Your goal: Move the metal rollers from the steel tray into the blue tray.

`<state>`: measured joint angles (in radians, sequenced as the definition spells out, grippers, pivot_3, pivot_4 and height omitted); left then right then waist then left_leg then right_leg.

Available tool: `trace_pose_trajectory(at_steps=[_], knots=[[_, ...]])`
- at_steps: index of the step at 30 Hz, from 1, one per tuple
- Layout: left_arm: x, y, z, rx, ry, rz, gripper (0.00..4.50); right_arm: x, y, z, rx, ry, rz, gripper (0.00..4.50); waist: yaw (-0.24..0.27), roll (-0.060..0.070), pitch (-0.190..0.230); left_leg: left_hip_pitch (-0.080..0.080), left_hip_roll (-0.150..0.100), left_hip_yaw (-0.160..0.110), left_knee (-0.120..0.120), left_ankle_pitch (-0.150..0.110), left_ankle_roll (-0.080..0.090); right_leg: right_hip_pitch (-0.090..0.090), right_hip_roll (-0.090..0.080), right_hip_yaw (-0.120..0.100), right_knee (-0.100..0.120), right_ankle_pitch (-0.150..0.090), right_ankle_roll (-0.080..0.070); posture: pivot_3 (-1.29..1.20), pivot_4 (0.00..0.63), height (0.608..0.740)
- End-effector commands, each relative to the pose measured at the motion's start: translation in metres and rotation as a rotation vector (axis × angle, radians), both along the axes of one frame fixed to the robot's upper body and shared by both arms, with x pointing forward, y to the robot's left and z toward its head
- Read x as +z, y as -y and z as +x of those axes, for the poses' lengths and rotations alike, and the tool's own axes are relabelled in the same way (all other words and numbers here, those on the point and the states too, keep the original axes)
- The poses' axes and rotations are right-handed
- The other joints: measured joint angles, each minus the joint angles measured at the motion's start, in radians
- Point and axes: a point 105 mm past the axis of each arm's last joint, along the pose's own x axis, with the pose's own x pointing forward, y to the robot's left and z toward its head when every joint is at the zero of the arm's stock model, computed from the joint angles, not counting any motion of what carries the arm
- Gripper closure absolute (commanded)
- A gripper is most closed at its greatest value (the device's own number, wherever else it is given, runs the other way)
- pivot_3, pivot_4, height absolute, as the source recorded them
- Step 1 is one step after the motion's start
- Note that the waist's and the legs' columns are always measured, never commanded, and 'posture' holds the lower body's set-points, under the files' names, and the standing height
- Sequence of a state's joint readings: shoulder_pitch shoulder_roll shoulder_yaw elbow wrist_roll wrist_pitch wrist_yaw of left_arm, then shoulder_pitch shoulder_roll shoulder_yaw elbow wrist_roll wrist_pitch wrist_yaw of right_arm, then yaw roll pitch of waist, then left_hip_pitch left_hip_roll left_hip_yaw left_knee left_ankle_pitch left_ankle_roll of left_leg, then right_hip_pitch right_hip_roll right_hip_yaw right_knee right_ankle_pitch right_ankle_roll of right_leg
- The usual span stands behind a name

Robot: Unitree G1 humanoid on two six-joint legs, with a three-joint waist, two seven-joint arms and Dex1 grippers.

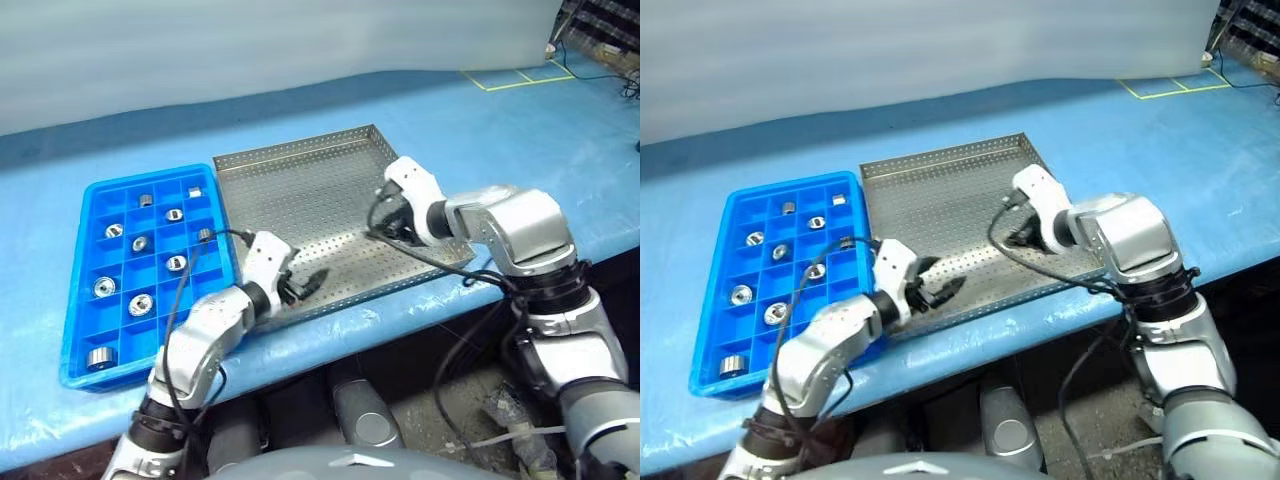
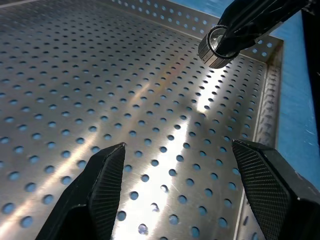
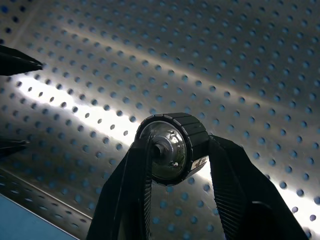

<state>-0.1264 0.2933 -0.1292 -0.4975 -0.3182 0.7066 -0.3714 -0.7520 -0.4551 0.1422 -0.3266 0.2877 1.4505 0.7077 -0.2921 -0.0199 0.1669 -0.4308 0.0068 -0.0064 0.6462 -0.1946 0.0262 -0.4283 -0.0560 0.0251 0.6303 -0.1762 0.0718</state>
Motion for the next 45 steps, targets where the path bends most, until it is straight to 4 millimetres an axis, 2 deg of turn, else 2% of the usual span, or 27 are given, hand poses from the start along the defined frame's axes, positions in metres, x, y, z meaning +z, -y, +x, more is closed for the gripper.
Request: trace_pose_trajectory(at_steps=[1,4,5,8,10,13,17,23,27,31,35,39,43,45], knots=[[0.043,-0.032,-0.002,0.061,0.146,0.04,0.75,0.001,-0.035,-0.023,0.104,0.061,0.093,3.17,0.007,0.0,0.0,0.0,0.0,0.0,0.0,0.0,0.0,0.0,0.0,0.0,0.0,0.001,0.002,-0.25,0.15,0.74],[0.043,-0.068,-0.003,0.143,0.153,0.225,0.75,-0.018,-0.063,-0.026,0.132,0.093,0.108,3.17,0.012,0.001,0.0,0.0,0.001,0.0,-0.001,0.0,0.0,0.0,0.0,0.0,-0.001,0.002,0.003,-0.21,0.15,0.74],[0.044,-0.079,-0.003,0.166,0.147,0.26,0.75,-0.022,-0.072,-0.026,0.135,0.092,0.117,3.17,0.013,0.001,0.0,0.0,0.0,0.0,-0.001,0.0,0.0,0.0,-0.001,0.0,-0.001,-0.001,-0.002,-0.2,0.15,0.74],[0.042,-0.109,-0.007,0.257,0.115,0.351,0.75,-0.021,-0.097,-0.023,0.169,0.142,0.156,3.17,0.017,0.0,0.001,0.0,-0.001,0.002,0.001,0.0,0.0,0.0,-0.004,0.0,-0.001,-0.001,-0.001,-0.18,0.15,0.74],[0.039,-0.122,-0.009,0.295,0.093,0.389,0.75,-0.018,-0.108,-0.017,0.167,0.189,0.16,3.17,0.021,0.0,0.001,0.0,-0.001,0.002,0.001,0.0,0.0,0.0,-0.004,0.0,-0.002,-0.001,-0.001,-0.16,0.15,0.74],[0.023,-0.146,-0.012,0.385,0.02,0.459,0.75,-0.017,-0.128,-0.012,0.182,0.202,0.188,3.17,0.039,0.0,0.001,0.0,0.0,0.001,0.0,0.0,-0.001,-0.001,-0.003,0.0,-0.001,-0.001,-0.002,-0.13,0.15,0.74],[0.011,-0.159,-0.018,0.442,-0.033,0.457,0.75,-0.015,-0.152,-0.022,0.251,0.189,0.229,3.17,0.074,0.0,0.001,0.0,0.001,0.0,-0.003,-0.001,-0.002,-0.002,-0.003,-0.002,-0.001,-0.002,-0.004,-0.12,0.15,0.74],[0.001,-0.161,-0.021,0.451,-0.061,0.464,0.75,-0.017,-0.171,-0.038,0.338,0.186,0.236,3.17,0.132,0.0,0.0,-0.001,0.002,0.0,-0.005,-0.002,-0.004,-0.004,-0.004,-0.004,-0.001,-0.001,-0.011,-0.11,0.15,0.74],[-0.001,-0.157,-0.02,0.443,-0.063,0.458,0.75,-0.037,-0.165,-0.031,0.304,0.168,0.168,3.17,0.156,0.0,0.0,0.0,0.002,0.0,-0.004,-0.003,-0.005,-0.003,-0.004,-0.006,-0.001,-0.001,-0.012,-0.11,0.15,0.74],[-0.002,-0.155,-0.019,0.432,-0.063,0.452,0.75,-0.047,-0.156,-0.026,0.275,0.163,0.128,3.17,0.17,0.0,0.0,0.0,0.002,0.0,-0.001,-0.003,-0.005,-0.005,-0.005,-0.007,-0.001,-0.001,-0.012,-0.12,0.15,0.74],[-0.003,-0.153,-0.017,0.424,-0.062,0.451,0.75,-0.047,-0.154,-0.03,0.3,0.18,0.119,1.82,0.17,-0.001,0.0,0.0,0.003,0.0,-0.002,-0.003,-0.006,-0.005,-0.005,-0.007,-0.001,-0.001,-0.013,-0.13,0.15,0.74],[-0.001,-0.149,-0.014,0.409,-0.051,0.435,0.75,-0.033,-0.156,-0.039,0.342,0.224,0.166,0.53,0.17,-0.001,0.0,0.0,0.003,0.0,-0.002,-0.003,-0.005,-0.003,-0.005,-0.007,-0.001,-0.001,-0.013,-0.14,0.15,0.74],[0.013,-0.126,-0.007,0.349,0.029,0.329,0.75,0.014,-0.142,-0.033,0.289,0.412,0.324,0.53,0.174,-0.001,0.0,-0.001,0.003,0.0,-0.002,-0.003,-0.005,-0.003,-0.005,-0.007,-0.001,-0.001,-0.011,-0.14,0.15,0.74],[0.023,-0.106,-0.004,0.281,0.097,0.266,0.75,0.024,-0.117,-0.016,0.188,0.518,0.312,0.53,0.176,-0.001,0.0,0.0,0.002,0.0,-0.001,-0.003,-0.005,-0.002,-0.005,-0.008,-0.002,-0.002,-0.009,-0.13,0.15,0.74]])
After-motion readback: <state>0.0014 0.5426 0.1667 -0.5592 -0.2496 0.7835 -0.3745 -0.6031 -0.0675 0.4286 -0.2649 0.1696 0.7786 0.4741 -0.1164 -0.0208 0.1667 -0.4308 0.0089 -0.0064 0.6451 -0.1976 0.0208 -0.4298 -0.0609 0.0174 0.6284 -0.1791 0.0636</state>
